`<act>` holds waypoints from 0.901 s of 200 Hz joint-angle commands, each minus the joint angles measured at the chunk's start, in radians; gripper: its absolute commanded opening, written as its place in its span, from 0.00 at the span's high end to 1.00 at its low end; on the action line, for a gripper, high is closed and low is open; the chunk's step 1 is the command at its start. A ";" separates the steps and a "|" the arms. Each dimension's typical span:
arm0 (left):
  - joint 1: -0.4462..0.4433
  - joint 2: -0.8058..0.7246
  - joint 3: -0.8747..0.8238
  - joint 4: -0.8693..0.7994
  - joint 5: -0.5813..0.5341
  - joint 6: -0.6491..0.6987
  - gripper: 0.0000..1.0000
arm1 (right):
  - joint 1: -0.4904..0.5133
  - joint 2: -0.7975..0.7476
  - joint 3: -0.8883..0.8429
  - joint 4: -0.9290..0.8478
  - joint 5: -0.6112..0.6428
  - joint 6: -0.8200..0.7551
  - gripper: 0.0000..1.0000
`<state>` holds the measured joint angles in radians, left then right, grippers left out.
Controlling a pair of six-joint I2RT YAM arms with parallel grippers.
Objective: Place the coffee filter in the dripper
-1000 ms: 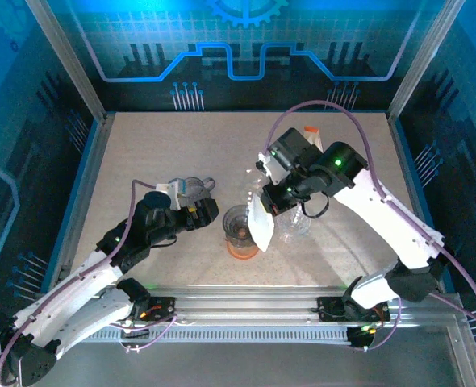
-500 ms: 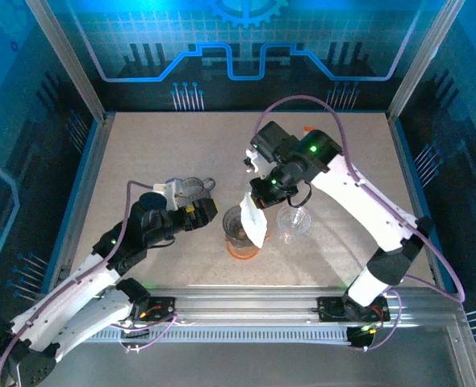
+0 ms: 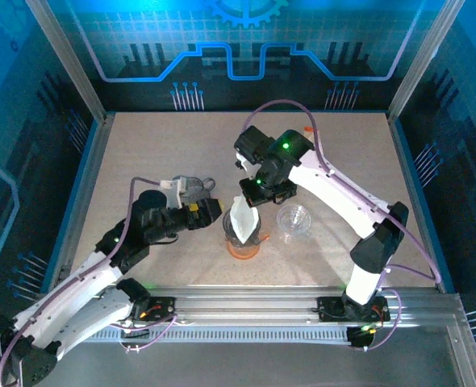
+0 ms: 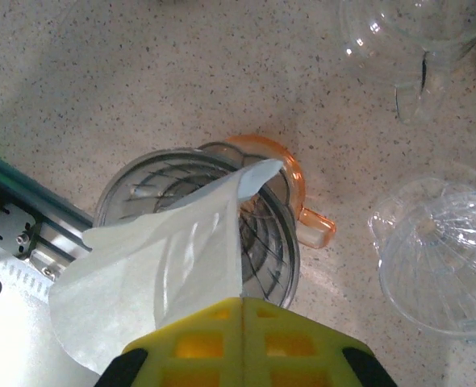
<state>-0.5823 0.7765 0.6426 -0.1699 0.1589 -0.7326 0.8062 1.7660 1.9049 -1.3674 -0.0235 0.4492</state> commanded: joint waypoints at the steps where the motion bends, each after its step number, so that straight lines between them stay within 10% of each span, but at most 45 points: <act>1: 0.007 0.049 -0.024 0.107 0.111 0.001 0.08 | 0.015 0.010 -0.016 0.036 0.027 0.023 1.00; 98: 0.005 0.164 -0.061 0.146 0.134 -0.038 0.29 | 0.017 -0.005 -0.093 0.139 0.045 0.019 0.98; 180: 0.004 0.157 -0.072 0.141 0.136 -0.059 0.30 | 0.042 -0.286 -0.387 0.479 0.060 -0.033 0.49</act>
<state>-0.5823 0.9371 0.5842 -0.0391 0.2790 -0.7799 0.8181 1.6001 1.6066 -1.0618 0.0299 0.4339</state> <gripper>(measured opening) 0.704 0.440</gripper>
